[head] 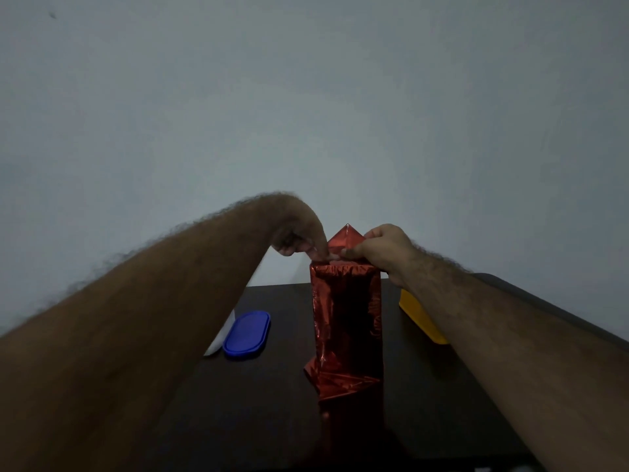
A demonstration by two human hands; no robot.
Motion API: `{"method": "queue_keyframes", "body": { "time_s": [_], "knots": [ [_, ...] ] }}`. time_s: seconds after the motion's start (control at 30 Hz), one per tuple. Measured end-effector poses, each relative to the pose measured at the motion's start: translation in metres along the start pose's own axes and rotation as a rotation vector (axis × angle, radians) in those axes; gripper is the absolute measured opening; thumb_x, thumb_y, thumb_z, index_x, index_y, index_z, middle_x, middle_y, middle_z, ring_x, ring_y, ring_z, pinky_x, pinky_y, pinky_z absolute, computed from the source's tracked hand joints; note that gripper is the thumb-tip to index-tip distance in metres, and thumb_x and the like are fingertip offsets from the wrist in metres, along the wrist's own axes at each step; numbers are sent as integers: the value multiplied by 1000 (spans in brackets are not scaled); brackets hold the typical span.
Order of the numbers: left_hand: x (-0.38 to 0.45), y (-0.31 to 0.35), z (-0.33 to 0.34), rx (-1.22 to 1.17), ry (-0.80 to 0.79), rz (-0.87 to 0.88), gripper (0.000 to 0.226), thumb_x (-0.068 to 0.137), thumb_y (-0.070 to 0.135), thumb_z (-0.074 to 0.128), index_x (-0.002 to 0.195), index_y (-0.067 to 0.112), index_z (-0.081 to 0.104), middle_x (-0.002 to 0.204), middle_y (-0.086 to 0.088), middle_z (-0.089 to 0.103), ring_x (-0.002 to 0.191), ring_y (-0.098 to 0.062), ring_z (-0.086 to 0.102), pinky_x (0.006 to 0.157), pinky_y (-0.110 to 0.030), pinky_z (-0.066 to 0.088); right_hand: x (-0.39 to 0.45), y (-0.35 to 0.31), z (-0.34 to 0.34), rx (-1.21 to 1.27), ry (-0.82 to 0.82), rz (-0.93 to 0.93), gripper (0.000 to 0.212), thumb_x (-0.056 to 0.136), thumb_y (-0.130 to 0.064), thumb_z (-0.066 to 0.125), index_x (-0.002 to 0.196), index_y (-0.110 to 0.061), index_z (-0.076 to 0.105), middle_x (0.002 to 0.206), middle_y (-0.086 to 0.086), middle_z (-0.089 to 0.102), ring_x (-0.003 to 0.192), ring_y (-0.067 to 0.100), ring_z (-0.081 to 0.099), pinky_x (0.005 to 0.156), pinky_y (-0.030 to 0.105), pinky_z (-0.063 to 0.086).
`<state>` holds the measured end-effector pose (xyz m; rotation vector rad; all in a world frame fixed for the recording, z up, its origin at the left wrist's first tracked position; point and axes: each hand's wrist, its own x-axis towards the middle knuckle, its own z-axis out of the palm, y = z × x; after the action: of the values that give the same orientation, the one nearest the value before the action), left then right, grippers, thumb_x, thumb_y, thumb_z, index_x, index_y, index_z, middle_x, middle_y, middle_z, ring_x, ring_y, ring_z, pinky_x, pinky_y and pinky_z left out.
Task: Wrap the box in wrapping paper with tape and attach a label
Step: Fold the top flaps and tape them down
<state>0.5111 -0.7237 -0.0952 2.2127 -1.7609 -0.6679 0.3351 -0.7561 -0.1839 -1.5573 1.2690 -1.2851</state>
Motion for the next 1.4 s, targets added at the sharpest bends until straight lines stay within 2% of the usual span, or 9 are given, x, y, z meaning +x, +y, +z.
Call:
{"method": "queue_keyframes", "body": {
  "time_s": [0.23,0.37,0.47,0.77,0.87,0.97,1.1,1.27,1.4],
  "knots": [
    [11,-23,5,-213,18,-88,35,91,22,76,67,16,51,53,4,43,47,-9,32,51,-22,26,0,0,1,6,12,-14,44,64,-10,99,92,-11,65,97,10,76,90,25,75,81,44,66],
    [10,-19,19,-320,-14,-89,37,81,41,88,86,16,61,56,5,36,52,-10,23,55,-23,20,-1,2,-1,28,9,-13,42,66,-7,96,94,-11,65,98,12,76,89,25,75,79,42,65],
    [9,-22,26,-337,-22,-76,45,75,44,93,82,17,57,61,4,30,57,-11,18,60,-26,17,-1,1,0,27,12,-7,44,65,-9,97,96,-11,65,101,11,75,94,26,75,85,48,65],
    [0,-52,27,-390,97,92,74,63,51,98,105,0,64,87,-4,55,62,-15,35,56,-28,36,-4,-1,0,46,10,17,50,68,-8,97,104,-9,63,102,10,73,94,25,74,85,44,65],
    [-9,-64,24,-413,109,84,63,65,43,99,97,3,62,84,-5,53,61,-15,34,56,-29,34,-2,0,1,39,13,12,50,63,-10,99,97,-11,63,103,11,75,89,24,74,71,36,62],
    [-14,-67,20,-510,134,97,51,72,32,96,99,5,62,77,-4,44,57,-14,29,56,-30,27,-2,0,1,25,16,7,48,61,-12,100,94,-13,64,99,10,75,89,24,75,73,36,63],
    [-16,-57,34,-618,167,119,59,78,52,86,105,6,61,77,-3,43,55,-13,28,53,-28,23,-2,1,1,22,5,19,49,61,-14,100,98,-9,68,101,12,77,93,27,76,77,37,64],
    [-10,-56,57,-653,216,81,45,80,37,87,95,5,58,82,-5,48,56,-14,29,57,-29,29,-6,0,1,20,11,11,33,71,-16,95,85,-11,66,95,11,77,87,23,74,69,33,57],
    [-9,-50,74,-701,458,300,25,89,26,72,87,12,51,77,0,50,63,-17,47,52,-24,36,-2,2,4,34,55,1,24,80,-15,88,82,-13,64,92,9,75,84,22,71,67,32,55]
  ]
}}
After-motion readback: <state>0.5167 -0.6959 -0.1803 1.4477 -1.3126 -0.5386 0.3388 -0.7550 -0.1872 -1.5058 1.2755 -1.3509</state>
